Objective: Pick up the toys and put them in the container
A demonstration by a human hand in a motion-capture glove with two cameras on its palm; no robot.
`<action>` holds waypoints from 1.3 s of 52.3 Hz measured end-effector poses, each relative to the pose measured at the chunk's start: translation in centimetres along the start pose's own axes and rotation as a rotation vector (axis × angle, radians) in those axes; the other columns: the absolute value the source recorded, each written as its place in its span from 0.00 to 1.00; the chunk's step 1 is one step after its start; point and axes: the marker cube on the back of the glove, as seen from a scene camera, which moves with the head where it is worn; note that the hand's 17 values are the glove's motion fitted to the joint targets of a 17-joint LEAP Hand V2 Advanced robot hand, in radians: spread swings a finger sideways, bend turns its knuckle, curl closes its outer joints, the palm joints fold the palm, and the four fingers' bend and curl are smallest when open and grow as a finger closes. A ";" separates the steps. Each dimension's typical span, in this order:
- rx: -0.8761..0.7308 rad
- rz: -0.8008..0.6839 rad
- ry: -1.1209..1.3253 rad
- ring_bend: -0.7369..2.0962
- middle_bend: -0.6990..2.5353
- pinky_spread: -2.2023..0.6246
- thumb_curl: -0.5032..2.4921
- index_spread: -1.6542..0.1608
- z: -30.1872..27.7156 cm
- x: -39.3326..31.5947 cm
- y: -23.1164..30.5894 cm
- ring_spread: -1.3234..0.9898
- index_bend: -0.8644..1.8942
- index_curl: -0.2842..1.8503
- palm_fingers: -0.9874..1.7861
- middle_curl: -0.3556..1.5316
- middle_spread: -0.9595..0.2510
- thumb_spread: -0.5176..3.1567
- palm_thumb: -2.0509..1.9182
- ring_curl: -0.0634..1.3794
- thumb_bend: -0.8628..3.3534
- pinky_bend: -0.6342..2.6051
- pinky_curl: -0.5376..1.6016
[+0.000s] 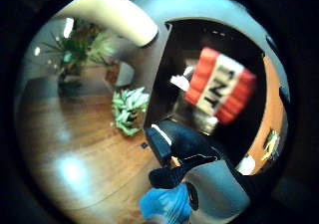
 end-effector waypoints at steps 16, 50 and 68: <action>0.084 -0.048 -0.042 0.51 0.27 0.76 0.26 0.74 -1.8 1.4 0.7 0.57 0.36 0.22 0.31 0.45 0.85 0.44 0.51 0.32 0.20 0.66 0.42; 0.126 0.197 -0.006 0.48 0.27 0.78 0.26 0.74 -6.7 7.8 4.2 0.59 0.36 0.23 0.32 0.41 0.86 0.43 0.51 0.28 0.20 0.63 0.40; 0.138 0.251 -0.059 0.49 0.27 0.78 0.26 0.74 -4.8 15.0 10.3 0.59 0.36 0.23 0.33 0.40 0.85 0.44 0.51 0.27 0.20 0.63 0.40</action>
